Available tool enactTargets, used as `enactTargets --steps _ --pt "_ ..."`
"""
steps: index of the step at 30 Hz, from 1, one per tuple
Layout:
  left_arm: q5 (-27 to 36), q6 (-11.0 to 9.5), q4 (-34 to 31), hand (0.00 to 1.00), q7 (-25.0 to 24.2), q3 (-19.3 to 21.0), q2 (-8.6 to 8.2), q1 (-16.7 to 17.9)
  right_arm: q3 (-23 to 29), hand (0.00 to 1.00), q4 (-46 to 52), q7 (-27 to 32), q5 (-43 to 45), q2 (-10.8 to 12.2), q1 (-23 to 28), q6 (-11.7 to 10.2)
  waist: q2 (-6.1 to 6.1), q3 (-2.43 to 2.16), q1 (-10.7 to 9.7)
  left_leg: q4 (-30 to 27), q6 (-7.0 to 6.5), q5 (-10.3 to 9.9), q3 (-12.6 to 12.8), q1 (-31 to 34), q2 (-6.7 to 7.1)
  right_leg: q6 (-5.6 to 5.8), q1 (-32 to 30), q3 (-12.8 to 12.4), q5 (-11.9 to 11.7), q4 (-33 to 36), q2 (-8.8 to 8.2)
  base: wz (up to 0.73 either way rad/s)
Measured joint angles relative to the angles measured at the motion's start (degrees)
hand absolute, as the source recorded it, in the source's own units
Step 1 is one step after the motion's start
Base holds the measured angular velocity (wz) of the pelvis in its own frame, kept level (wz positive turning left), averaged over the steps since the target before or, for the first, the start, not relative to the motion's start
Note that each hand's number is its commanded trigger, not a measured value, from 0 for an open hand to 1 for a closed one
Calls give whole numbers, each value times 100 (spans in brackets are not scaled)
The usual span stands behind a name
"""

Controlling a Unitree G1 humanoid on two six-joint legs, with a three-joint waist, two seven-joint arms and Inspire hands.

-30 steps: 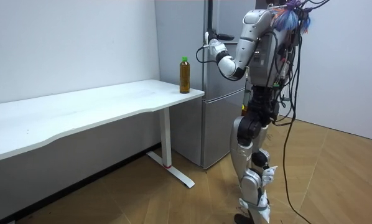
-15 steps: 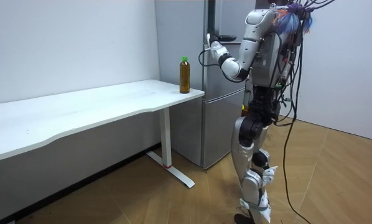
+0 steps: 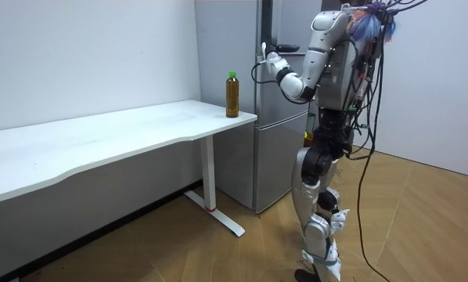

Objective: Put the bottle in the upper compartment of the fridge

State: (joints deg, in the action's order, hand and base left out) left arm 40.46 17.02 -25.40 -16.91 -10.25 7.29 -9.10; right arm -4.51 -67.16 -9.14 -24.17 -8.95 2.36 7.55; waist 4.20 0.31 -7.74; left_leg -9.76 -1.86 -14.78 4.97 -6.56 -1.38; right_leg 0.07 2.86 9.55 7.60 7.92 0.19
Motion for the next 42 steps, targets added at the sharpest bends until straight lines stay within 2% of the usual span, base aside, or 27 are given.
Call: enactTargets --steps 3,10,21,26,31,42 --pt "-88 21 -54 0 -13 -3 10 0 -44 0 2 -27 35 0 -2 -10 11 -7 2 -1 0 0 0 4 1 1 -1 2 -1 -2 -1 0" --pt "-142 23 -61 0 -86 2 38 0 -97 0 -25 -47 66 -13 -15 -25 85 -56 4 -1 0 0 -3 7 5 8 3 11 -5 -13 -11 0" --pt "-447 8 -78 0 -251 -17 47 -2 -106 0 -223 -203 72 -12 -136 -67 119 -34 -16 -43 -1 0 -2 55 5 12 11 94 -15 -13 -29 3" --pt "-515 9 -78 0 -277 -46 62 -2 -117 0 -222 -177 71 -1 -130 -155 116 -27 -35 -97 0 0 4 104 4 11 -3 116 -15 -14 -34 1" --pt "-638 22 -355 0 -279 -117 265 -3 -170 0 -231 -174 69 -4 -155 -184 111 -28 -38 -126 0 0 48 211 5 11 -110 130 -17 -14 -45 1" --pt "-892 36 -458 0 -372 -199 303 -157 -268 0 -298 -226 71 -31 -224 -188 118 -29 -40 -126 0 0 146 217 12 19 -109 138 -21 -18 -67 0"
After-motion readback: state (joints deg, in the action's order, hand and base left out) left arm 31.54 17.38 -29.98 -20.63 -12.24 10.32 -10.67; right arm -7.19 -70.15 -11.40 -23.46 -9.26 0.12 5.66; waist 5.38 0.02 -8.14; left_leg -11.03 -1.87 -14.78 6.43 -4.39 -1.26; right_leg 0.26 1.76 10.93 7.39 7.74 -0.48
